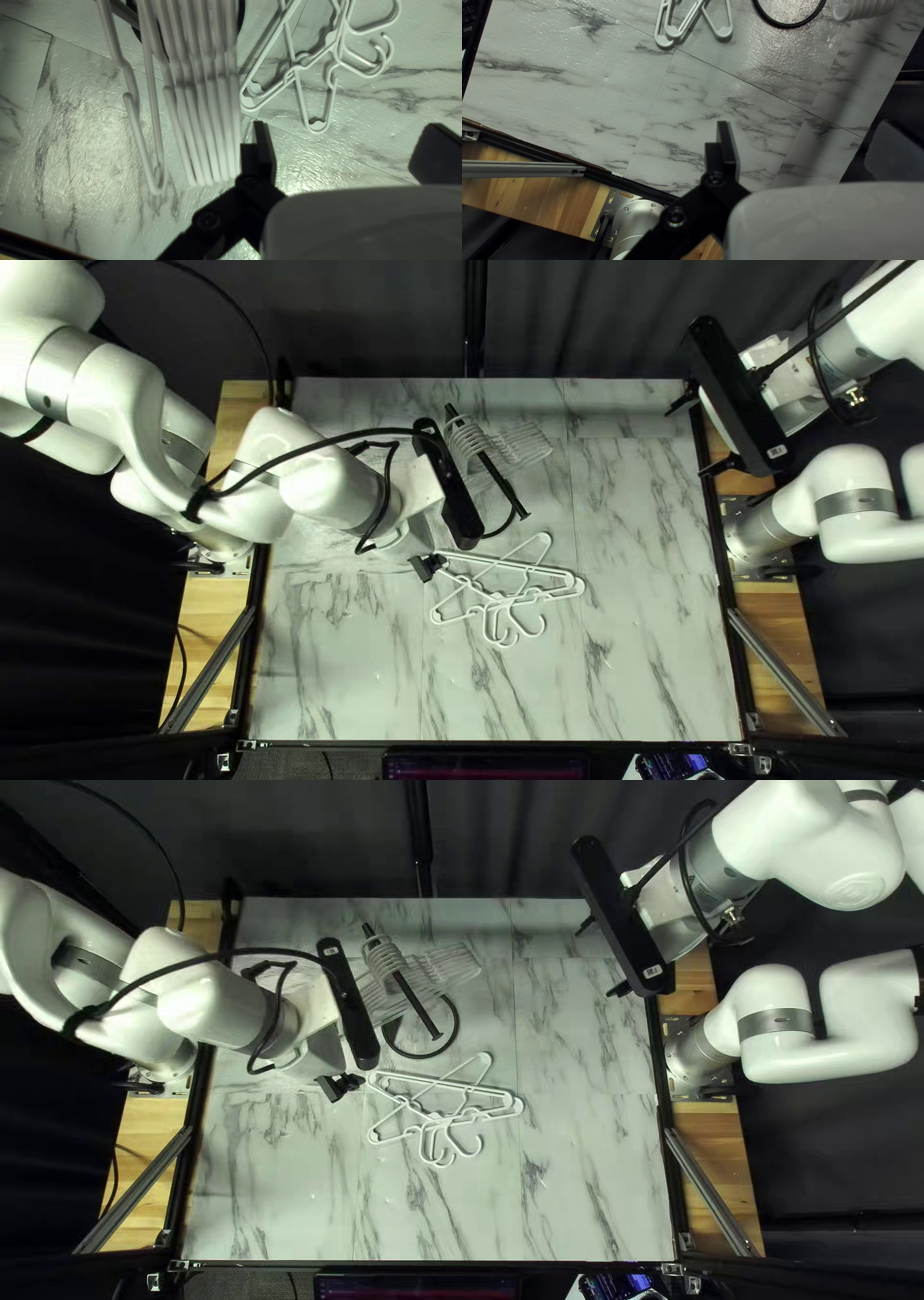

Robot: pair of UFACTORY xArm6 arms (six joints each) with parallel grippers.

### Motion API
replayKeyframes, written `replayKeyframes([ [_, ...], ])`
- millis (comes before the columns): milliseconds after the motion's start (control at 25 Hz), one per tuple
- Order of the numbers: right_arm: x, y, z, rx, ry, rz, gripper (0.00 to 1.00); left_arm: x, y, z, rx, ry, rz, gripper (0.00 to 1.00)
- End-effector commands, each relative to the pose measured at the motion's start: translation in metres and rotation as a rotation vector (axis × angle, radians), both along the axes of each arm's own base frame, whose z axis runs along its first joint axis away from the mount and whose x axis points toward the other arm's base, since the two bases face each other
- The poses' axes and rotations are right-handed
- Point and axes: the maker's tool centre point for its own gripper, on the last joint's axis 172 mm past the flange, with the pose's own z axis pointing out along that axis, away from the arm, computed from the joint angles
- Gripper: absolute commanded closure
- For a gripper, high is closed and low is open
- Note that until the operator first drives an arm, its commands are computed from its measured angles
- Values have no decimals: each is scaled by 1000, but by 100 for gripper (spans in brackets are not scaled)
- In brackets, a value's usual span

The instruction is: Remove hangers from rack and place onto table

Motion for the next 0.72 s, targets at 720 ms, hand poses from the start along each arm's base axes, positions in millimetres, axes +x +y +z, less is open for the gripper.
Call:
replayKeyframes([
  [720, 0, 0, 0, 0, 0, 0, 0, -6, 11, -10, -15, -15, -19, 0],
])
